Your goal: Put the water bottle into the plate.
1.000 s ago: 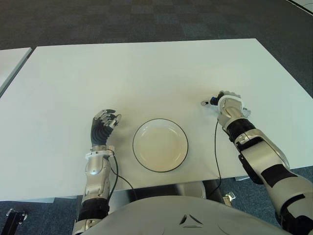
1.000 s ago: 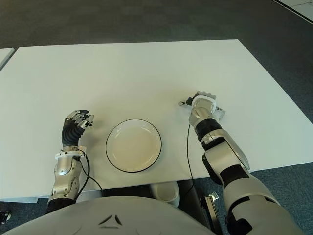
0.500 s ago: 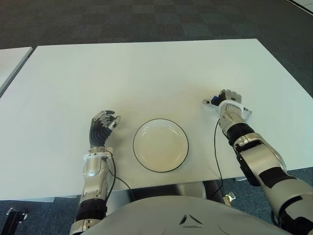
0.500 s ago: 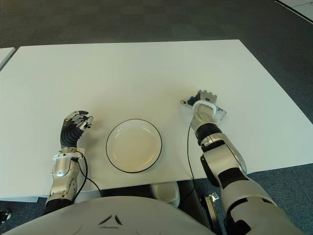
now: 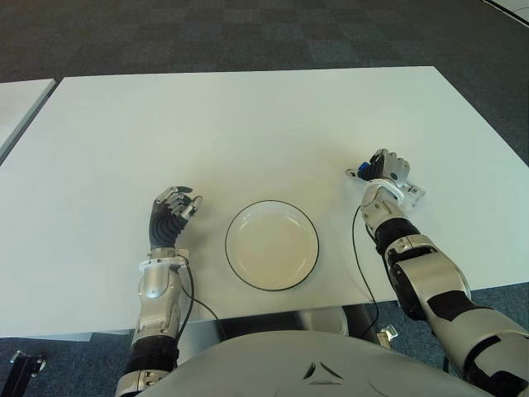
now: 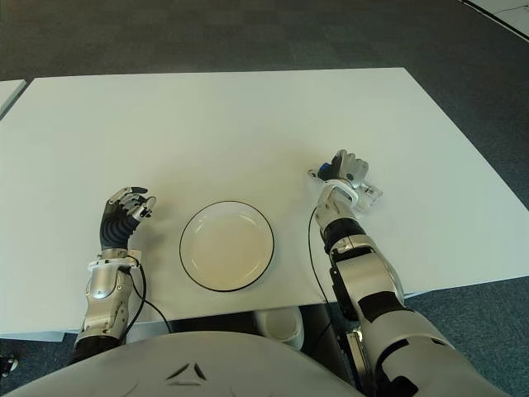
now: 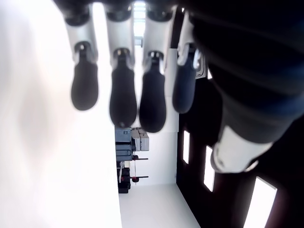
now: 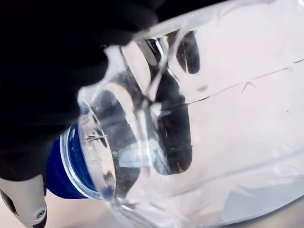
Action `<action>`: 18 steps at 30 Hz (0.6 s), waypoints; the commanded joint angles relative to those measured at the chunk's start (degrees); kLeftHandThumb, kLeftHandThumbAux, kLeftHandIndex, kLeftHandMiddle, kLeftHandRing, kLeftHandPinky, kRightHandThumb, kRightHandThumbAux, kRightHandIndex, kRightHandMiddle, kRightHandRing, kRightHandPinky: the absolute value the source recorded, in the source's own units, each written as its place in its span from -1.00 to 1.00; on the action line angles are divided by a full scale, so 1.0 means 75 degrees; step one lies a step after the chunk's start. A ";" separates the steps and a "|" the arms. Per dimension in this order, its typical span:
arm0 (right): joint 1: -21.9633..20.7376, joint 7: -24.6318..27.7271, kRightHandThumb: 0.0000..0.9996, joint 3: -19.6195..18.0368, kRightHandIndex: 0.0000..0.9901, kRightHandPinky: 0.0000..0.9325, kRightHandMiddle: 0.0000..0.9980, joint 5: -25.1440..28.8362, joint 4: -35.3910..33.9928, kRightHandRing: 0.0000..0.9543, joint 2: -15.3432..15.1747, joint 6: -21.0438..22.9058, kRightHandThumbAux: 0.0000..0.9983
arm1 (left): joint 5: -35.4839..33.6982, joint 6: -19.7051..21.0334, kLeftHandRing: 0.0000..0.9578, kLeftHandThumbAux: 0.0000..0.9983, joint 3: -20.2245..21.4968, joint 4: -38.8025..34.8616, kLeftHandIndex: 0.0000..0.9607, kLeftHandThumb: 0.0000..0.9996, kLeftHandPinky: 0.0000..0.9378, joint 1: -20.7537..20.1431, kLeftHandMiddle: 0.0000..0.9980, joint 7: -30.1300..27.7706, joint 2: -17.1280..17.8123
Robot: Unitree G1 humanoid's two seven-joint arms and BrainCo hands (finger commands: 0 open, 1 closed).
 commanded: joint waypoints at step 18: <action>0.1026 -0.1172 0.40 -0.0686 -0.11 0.76 0.60 0.0842 -0.0294 0.69 0.0317 -0.2093 0.45 | -0.0009 0.0100 0.39 0.43 0.0000 0.0078 -0.09 0.41 0.40 -0.0031 0.34 -0.0067 0.0022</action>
